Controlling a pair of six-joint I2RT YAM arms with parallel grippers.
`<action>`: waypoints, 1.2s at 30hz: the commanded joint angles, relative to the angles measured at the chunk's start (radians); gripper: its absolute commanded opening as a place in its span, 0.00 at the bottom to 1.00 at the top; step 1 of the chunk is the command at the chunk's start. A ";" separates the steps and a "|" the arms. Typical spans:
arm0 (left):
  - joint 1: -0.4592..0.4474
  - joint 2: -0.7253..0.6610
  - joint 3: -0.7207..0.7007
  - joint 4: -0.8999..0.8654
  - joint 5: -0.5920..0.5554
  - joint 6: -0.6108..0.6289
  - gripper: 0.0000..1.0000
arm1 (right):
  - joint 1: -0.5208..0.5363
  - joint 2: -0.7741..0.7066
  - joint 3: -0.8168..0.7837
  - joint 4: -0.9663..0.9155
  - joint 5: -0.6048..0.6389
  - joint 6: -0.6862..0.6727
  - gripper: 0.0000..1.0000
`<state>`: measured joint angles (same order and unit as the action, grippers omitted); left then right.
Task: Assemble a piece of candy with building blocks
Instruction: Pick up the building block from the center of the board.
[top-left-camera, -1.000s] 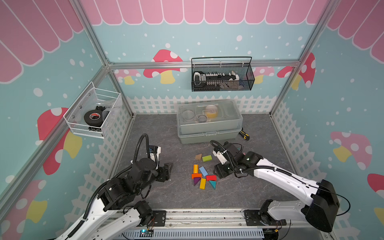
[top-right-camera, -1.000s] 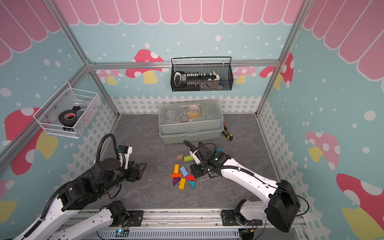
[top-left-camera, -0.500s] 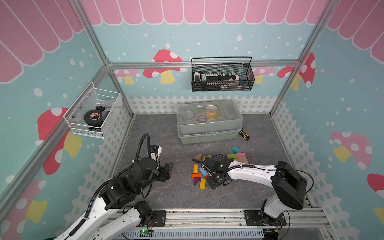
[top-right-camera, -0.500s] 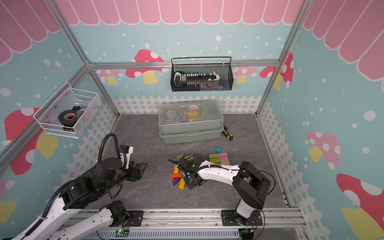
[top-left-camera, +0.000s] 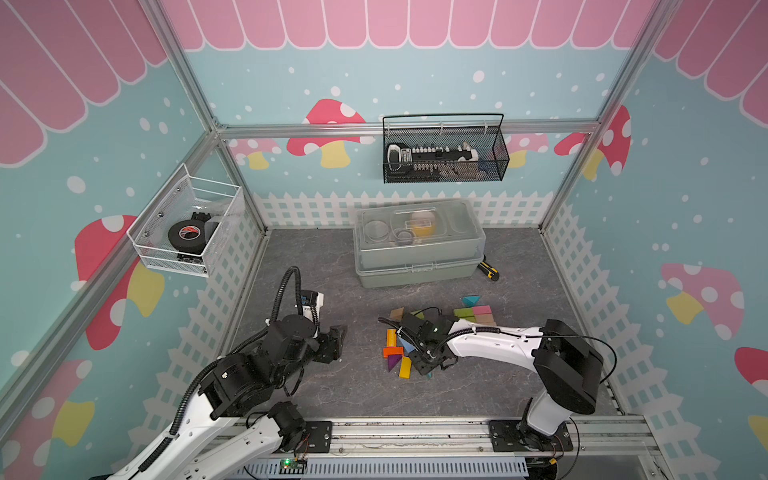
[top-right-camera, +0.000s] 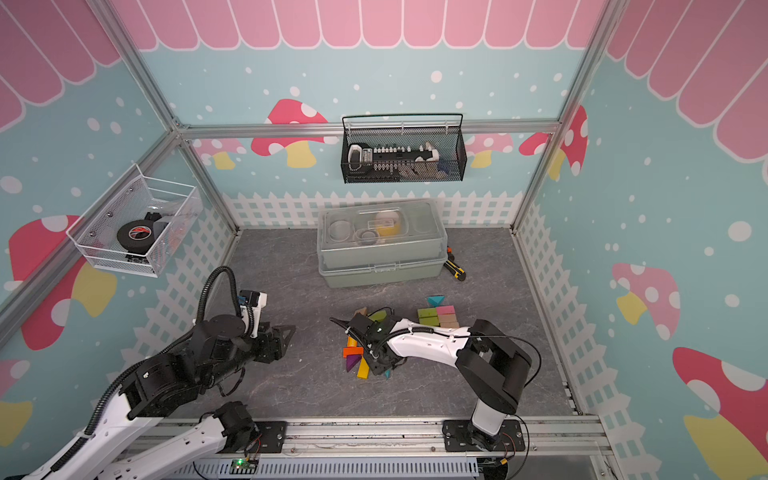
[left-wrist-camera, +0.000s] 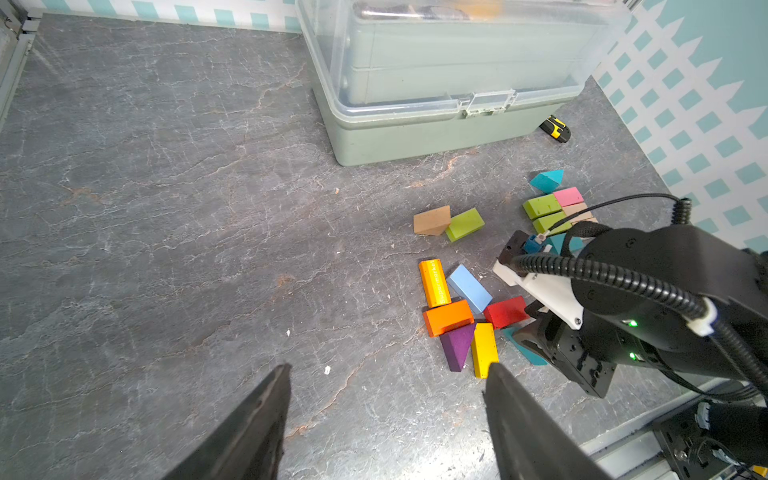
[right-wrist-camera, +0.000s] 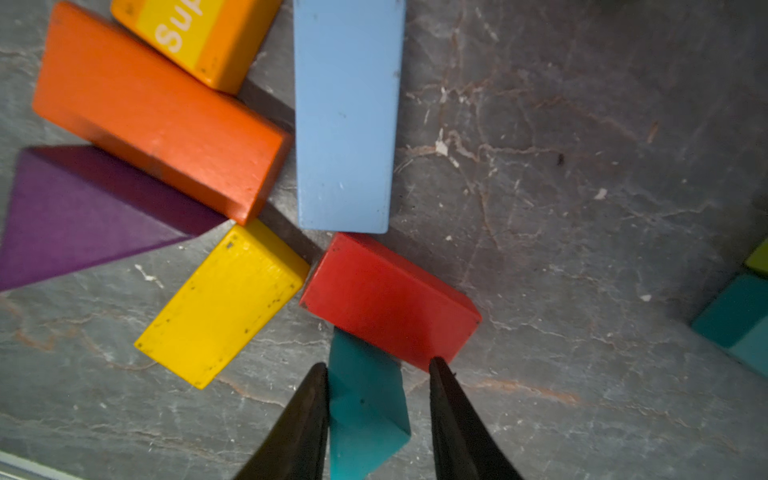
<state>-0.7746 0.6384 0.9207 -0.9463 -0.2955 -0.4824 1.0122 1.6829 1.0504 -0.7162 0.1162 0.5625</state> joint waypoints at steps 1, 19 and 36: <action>-0.002 -0.001 -0.008 -0.005 -0.015 0.014 0.73 | 0.011 0.014 0.022 -0.044 0.016 0.023 0.39; -0.003 -0.002 -0.008 -0.004 -0.012 0.014 0.73 | 0.021 0.034 0.019 -0.064 0.018 0.039 0.40; -0.003 0.000 -0.008 -0.005 -0.013 0.013 0.73 | 0.013 -0.028 0.074 -0.132 0.065 -0.196 0.21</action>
<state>-0.7746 0.6384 0.9207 -0.9463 -0.2955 -0.4824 1.0283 1.6958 1.0779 -0.7914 0.1387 0.4774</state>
